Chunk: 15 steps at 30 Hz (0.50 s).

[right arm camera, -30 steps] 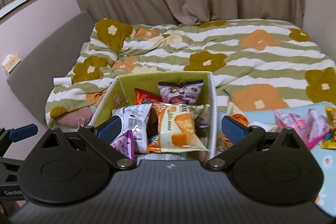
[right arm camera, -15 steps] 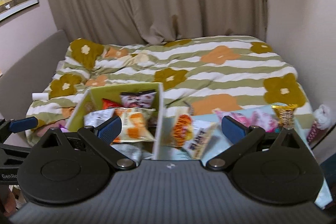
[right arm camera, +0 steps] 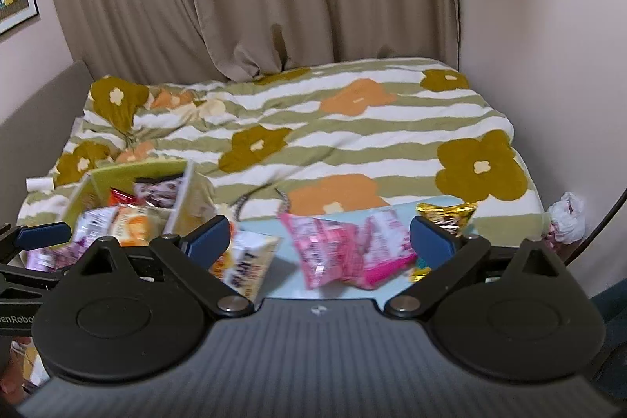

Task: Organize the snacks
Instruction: 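Move both grippers to the pink bags on the blue cloth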

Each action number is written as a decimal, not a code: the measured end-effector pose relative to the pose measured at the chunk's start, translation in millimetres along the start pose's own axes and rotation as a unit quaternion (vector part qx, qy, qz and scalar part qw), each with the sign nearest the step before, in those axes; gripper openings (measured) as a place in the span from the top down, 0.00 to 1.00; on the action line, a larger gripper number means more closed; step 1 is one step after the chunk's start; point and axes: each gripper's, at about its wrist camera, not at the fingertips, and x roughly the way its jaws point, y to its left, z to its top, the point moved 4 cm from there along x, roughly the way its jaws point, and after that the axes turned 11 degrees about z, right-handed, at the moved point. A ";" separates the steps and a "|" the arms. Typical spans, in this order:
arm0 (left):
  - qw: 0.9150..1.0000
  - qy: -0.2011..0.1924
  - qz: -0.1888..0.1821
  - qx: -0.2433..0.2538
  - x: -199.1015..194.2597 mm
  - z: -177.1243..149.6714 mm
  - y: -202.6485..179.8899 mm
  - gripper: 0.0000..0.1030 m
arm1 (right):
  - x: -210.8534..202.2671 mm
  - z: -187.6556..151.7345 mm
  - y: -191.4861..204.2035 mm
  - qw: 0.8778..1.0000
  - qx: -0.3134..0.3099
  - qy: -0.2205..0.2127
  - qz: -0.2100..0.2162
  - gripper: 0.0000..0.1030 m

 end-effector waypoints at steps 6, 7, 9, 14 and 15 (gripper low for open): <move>0.999 0.038 -0.001 -0.017 45.8 -2.8 -43.5 0.01 | 30.8 3.7 -50.7 0.999 -0.026 0.035 0.018 0.00; 0.999 0.045 -0.001 -0.020 54.2 -3.7 -49.8 0.01 | 37.0 4.3 -58.0 0.999 -0.027 0.041 0.022 0.00; 0.998 0.054 0.000 -0.025 68.8 -5.5 -60.4 0.02 | 51.7 4.5 -72.5 0.997 -0.030 0.056 0.036 0.06; 0.997 0.072 -0.001 -0.027 113.3 -14.3 -90.6 0.09 | 97.0 1.4 -99.8 0.992 -0.038 0.098 0.073 0.15; 0.997 0.076 -0.001 -0.026 121.3 -16.5 -95.7 0.10 | 107.1 0.1 -104.3 0.991 -0.038 0.106 0.078 0.17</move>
